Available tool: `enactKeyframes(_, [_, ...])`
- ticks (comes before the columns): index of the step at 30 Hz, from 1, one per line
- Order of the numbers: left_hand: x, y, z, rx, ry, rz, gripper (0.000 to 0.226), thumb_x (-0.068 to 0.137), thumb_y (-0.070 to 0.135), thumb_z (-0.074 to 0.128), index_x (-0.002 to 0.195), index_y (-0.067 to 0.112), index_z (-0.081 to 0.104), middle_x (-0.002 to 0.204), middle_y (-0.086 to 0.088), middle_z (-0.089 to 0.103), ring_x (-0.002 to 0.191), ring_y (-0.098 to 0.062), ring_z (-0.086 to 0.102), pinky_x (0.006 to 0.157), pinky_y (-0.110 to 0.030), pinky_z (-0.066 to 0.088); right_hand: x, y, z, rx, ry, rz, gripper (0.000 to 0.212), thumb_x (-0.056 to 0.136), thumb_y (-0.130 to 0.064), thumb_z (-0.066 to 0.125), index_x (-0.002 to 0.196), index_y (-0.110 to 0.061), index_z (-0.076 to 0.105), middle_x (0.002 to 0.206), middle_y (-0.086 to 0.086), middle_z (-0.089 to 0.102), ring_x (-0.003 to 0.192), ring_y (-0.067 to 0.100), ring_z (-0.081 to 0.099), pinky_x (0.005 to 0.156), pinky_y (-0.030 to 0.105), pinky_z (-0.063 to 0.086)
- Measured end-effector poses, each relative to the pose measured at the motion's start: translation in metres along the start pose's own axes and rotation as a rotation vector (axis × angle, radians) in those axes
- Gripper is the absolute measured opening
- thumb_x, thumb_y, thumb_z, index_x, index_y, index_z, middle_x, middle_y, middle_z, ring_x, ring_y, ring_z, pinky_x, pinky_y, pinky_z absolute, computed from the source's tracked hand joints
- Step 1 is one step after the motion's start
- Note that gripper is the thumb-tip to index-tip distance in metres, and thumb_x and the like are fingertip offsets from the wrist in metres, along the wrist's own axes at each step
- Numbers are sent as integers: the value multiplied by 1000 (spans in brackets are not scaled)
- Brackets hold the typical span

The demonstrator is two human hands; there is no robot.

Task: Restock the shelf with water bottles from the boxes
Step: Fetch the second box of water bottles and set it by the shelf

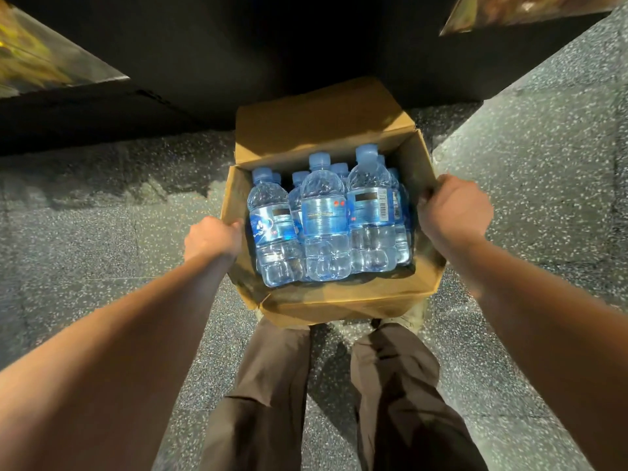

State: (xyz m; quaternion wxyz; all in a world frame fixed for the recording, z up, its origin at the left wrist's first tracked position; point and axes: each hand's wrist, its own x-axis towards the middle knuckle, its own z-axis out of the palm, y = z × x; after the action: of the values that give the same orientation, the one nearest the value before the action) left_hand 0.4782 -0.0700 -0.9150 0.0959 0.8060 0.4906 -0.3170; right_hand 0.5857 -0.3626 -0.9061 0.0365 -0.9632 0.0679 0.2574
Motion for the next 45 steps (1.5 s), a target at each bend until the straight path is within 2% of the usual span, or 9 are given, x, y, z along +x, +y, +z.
enactKeyframes(6, [4, -6, -5, 200, -16, 106, 65, 92, 58, 45, 113, -2, 61, 117, -24, 62, 108, -41, 60, 89, -42, 49, 7, 0, -7, -238, -164, 8, 47, 97, -37, 46, 125, 0, 52, 121, 19, 59, 111, 38, 58, 84, 41, 49])
enactKeyframes(9, [6, -4, -18, 331, -102, 177, 63, 93, 58, 40, 117, 3, 61, 122, -21, 61, 110, -39, 59, 92, -41, 48, 10, -3, -16, -376, -225, -26, 43, 99, -33, 39, 128, -3, 50, 123, 17, 59, 110, 35, 59, 83, 39, 49])
enactKeyframes(12, [9, -6, -28, 367, -237, 248, 60, 93, 56, 38, 115, 5, 62, 123, -20, 61, 109, -37, 59, 95, -43, 48, 8, -3, -20, -409, -243, -56, 37, 101, -33, 38, 120, -6, 56, 106, 14, 63, 95, 30, 62, 71, 34, 45])
enactKeyframes(16, [0, -8, -33, 476, -198, 317, 56, 98, 51, 35, 115, 5, 61, 120, -17, 62, 107, -33, 59, 89, -37, 48, -4, -3, -26, -411, -229, -99, 40, 103, -33, 33, 109, -3, 58, 76, 9, 51, 79, 27, 56, 65, 32, 47])
enactKeyframes(19, [-9, -12, -34, 543, -156, 394, 54, 100, 47, 33, 113, 4, 63, 117, -16, 63, 106, -32, 60, 86, -35, 48, -21, 0, -31, -363, -219, -97, 40, 102, -31, 32, 113, -1, 57, 99, 15, 63, 96, 31, 62, 76, 35, 52])
enactKeyframes(23, [-16, -13, -42, 628, -153, 472, 53, 100, 44, 31, 112, 5, 64, 117, -14, 64, 105, -31, 61, 86, -34, 48, -60, 13, -36, -272, -309, 15, 37, 100, -26, 36, 102, -5, 67, 87, 10, 63, 85, 26, 64, 76, 32, 54])
enactKeyframes(27, [-21, -3, -64, 700, -110, 579, 49, 98, 41, 33, 104, 7, 68, 113, -13, 65, 101, -31, 62, 81, -34, 47, -108, 22, -50, -221, -353, 126, 22, 92, -15, 51, 106, -13, 68, 107, 6, 68, 103, 24, 65, 83, 32, 53])
enactKeyframes(30, [-33, 11, -89, 774, -63, 671, 42, 97, 41, 36, 95, 13, 68, 114, -11, 65, 104, -30, 61, 79, -32, 45, -141, 26, -59, -173, -358, 242, 26, 94, -18, 49, 113, -14, 67, 114, 5, 67, 107, 25, 64, 86, 34, 53])
enactKeyframes(45, [-152, 38, -130, 1194, 163, 1154, 44, 97, 45, 35, 102, 15, 67, 103, -5, 67, 98, -26, 64, 72, -29, 46, -331, 76, -52, 156, -259, 665, 30, 98, -32, 44, 113, -13, 63, 109, 6, 66, 99, 24, 64, 72, 30, 49])
